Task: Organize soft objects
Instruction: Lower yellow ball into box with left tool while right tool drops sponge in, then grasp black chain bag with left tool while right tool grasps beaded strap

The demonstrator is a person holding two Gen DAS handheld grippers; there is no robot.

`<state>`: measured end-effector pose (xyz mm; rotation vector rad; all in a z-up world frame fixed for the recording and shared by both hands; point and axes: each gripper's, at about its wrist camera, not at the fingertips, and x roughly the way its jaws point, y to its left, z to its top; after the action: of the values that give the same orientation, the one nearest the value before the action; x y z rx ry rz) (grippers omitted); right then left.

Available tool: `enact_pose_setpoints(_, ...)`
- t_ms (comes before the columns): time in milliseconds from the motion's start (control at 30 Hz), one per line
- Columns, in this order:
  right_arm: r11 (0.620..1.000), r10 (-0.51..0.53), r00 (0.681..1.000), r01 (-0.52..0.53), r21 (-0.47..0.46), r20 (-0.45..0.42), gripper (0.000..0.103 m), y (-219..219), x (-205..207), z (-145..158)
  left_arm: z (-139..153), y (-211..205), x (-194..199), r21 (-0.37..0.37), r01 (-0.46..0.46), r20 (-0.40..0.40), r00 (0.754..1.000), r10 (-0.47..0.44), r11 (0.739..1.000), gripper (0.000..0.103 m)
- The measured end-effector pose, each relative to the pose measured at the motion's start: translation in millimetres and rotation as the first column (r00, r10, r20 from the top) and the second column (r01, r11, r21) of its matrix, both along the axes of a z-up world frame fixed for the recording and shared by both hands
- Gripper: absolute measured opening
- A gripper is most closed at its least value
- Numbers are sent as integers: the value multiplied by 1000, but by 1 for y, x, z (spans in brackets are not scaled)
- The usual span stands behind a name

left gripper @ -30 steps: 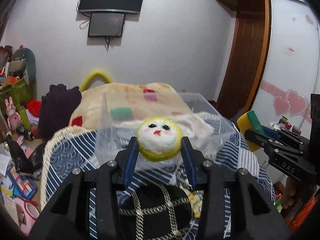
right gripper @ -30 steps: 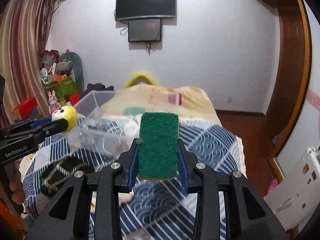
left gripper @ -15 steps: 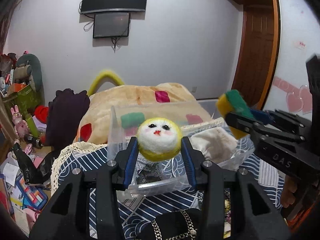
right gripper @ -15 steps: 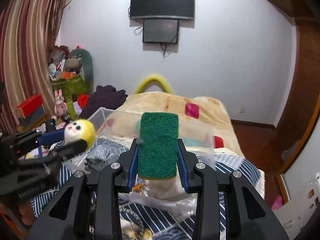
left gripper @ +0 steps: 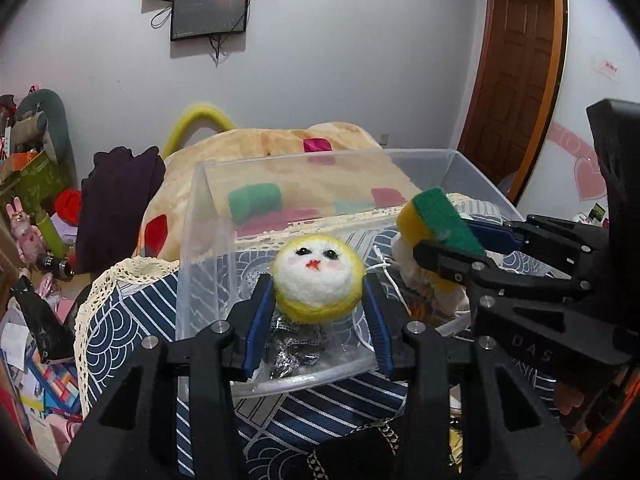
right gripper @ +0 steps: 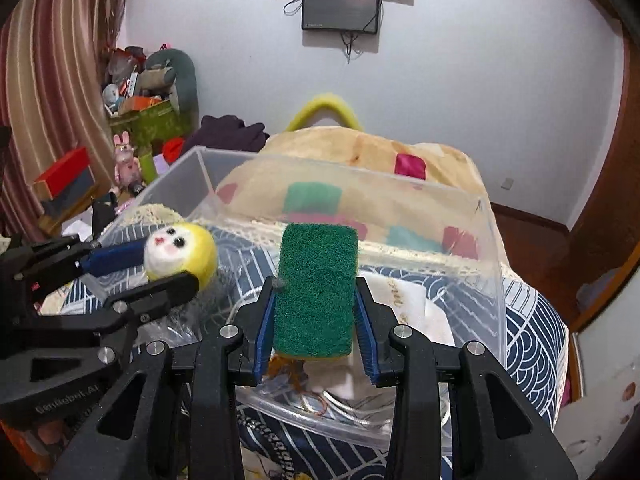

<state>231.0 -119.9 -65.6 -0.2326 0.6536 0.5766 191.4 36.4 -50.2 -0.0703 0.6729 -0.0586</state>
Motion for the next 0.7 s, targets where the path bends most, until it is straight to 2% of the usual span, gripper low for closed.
enact_pose_setpoints(33, 1000, 1, 1000, -1, -5, -2, 34, -1, 0, -1, 1, 0, 0, 1, -1, 0, 1000, 1, 1000, 46)
enact_pose_setpoints(133, 1000, 4, 1000, -4, -17, -3, 47, -4, -3, 0, 3, -4, -5, 7, 0, 6, 1000, 0, 1000, 54)
enact_pose_setpoints(200, 1000, 4, 1000, -4, -9, 2, 50, -7, -5, 2, 6, -6, -10, 14, 2, 18, 1000, -2, 1000, 58)
enact_pose_setpoints(300, 1000, 1, 1000, -1, 1, 21, 51, -12, -9, 7, 16, -8, -19, 21, 5, 46, 999, -6, 1000, 67)
enact_pose_setpoints(367, 1000, -2, 999, 2, 7, 39, 52, -15, -14, 13, 24, -8, -26, 34, 5, 70, 998, -8, 999, 68)
enact_pose_setpoints(433, 1000, -4, 999, 3, 15, 52, 52, -18, -18, 18, 32, -9, -33, 49, 3, 97, 995, -7, 999, 73)
enact_pose_setpoints(500, 1000, -8, 997, 6, 28, 74, 53, -23, -25, 25, 39, -8, -42, 53, -3, 125, 992, -4, 999, 89)
enact_pose_setpoints(567, 999, -6, 996, 2, 45, 94, 53, -29, -33, 31, 47, -8, -54, 53, -14, 155, 988, 6, 998, 96)
enact_pose_setpoints(700, 998, -6, 991, -2, 62, 131, 53, -36, -47, 39, 52, -5, -71, 54, -27, 186, 982, 17, 998, 100)
